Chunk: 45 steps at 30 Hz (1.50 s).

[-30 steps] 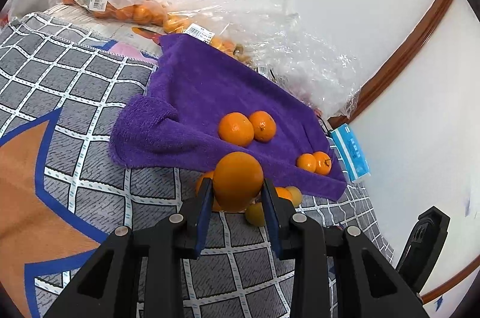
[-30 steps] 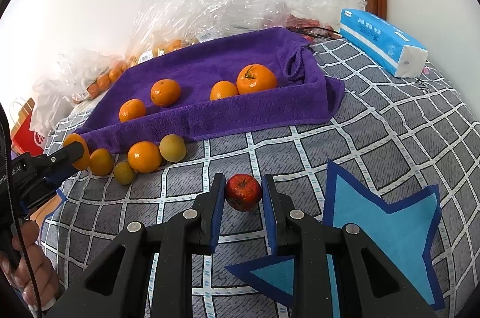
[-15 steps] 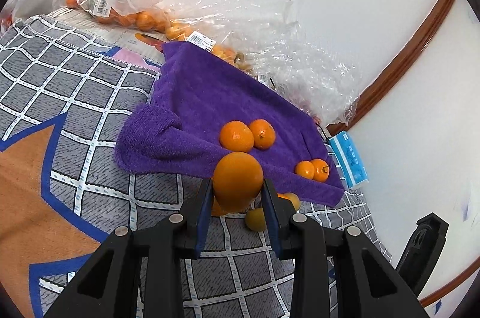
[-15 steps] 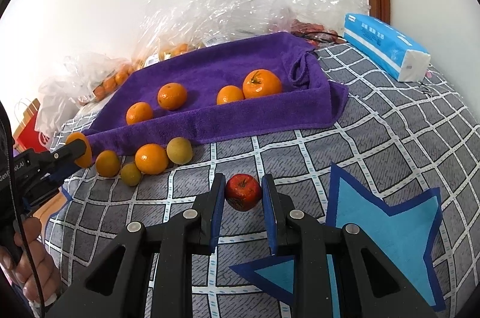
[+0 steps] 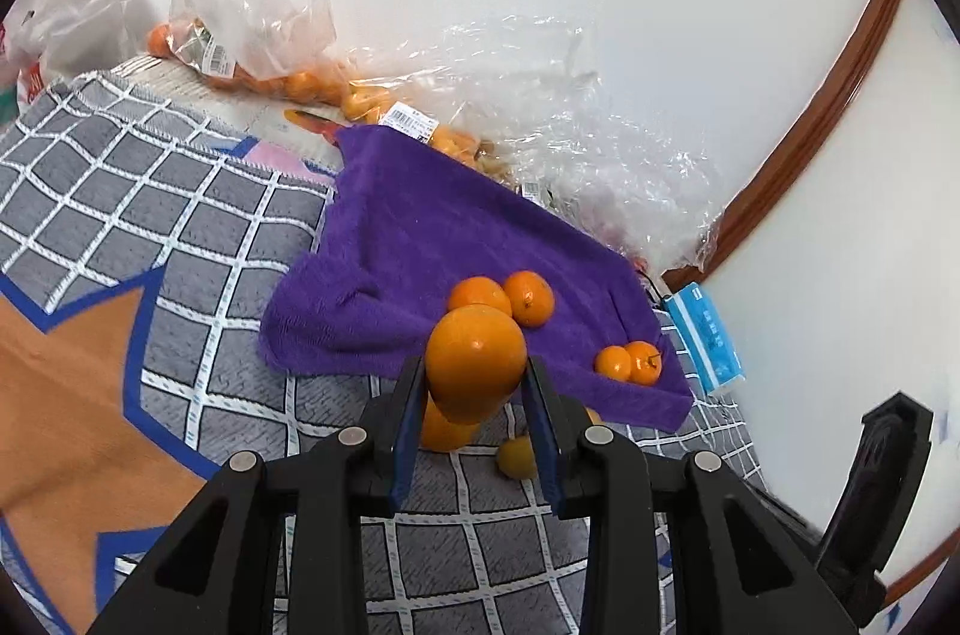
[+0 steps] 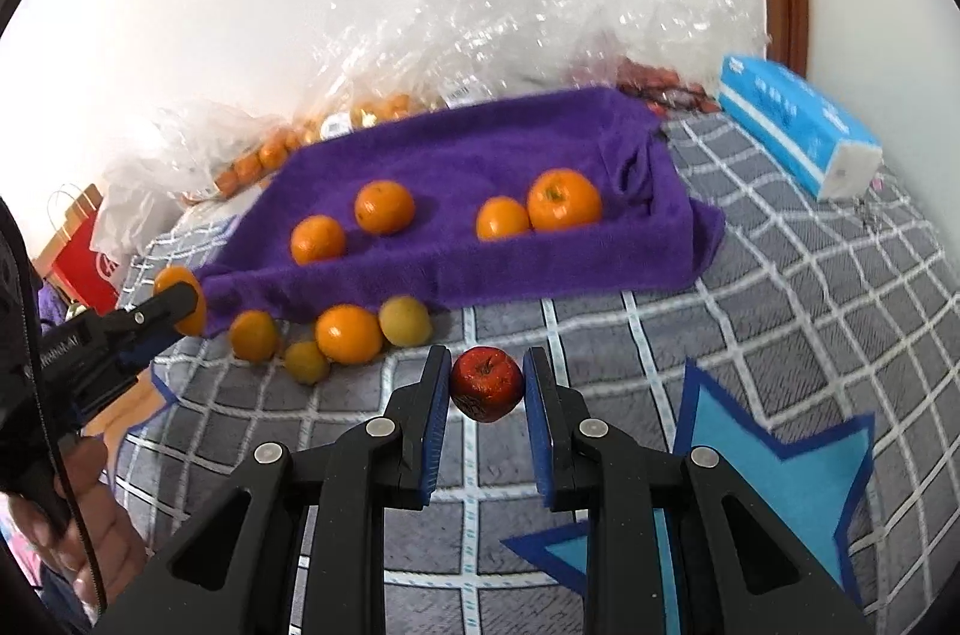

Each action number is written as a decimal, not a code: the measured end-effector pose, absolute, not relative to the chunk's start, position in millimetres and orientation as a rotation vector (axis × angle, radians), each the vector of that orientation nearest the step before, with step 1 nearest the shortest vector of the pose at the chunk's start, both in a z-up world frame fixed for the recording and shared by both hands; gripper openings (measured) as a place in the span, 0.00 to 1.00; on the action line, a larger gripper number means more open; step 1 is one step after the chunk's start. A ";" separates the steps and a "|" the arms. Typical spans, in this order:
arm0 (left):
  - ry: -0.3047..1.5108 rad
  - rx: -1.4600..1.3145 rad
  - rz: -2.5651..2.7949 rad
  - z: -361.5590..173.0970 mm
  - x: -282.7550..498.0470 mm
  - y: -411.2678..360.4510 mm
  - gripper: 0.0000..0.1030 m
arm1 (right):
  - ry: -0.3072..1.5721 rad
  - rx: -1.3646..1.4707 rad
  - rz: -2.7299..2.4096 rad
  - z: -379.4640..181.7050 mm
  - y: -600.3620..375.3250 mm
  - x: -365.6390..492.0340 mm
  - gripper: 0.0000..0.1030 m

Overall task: Organize fruits
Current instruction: 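Lift and carry the red apple and orange over the purple towel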

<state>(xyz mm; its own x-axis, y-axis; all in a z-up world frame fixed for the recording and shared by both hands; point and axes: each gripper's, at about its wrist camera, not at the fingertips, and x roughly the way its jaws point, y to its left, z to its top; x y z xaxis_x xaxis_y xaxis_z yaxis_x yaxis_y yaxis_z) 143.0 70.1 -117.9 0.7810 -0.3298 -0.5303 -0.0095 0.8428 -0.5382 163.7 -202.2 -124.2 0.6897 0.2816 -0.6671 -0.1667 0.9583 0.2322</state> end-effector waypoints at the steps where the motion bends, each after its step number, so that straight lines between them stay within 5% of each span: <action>1: 0.664 -0.556 -0.181 -115.5 144.3 71.7 0.30 | 0.765 0.149 0.257 -119.2 -200.8 165.6 0.24; 27: 0.632 -0.506 -0.072 -82.2 241.3 74.5 0.30 | 0.591 0.153 0.261 -52.7 -182.8 268.1 0.24; 45: 0.675 -0.499 -0.059 -125.8 250.5 73.2 0.30 | 0.717 0.138 0.175 -125.5 -184.5 304.8 0.24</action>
<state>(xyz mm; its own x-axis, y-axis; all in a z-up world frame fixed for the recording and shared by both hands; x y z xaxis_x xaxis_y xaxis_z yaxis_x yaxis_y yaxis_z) 250.5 73.2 -125.8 0.7839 -0.2110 -0.5839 -0.1064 0.8809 -0.4611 304.8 -184.5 -125.5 0.7404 0.2064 -0.6397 -0.1124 0.9763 0.1849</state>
